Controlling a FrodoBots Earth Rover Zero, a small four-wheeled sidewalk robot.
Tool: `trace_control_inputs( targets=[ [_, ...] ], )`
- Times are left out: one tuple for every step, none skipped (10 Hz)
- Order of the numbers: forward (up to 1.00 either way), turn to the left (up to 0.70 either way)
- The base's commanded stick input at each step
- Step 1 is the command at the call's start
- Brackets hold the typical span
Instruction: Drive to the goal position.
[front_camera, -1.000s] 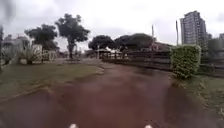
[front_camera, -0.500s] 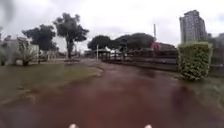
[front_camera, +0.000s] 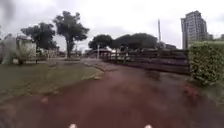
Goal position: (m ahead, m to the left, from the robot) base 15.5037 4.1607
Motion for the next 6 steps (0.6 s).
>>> trace_control_inputs(
  targets=[
    [0.85, -0.12],
    [0.85, -0.25],
    [0.85, -0.33],
    [0.85, -0.14],
    [0.85, -0.03],
    [0.85, 0.01]
  ],
)
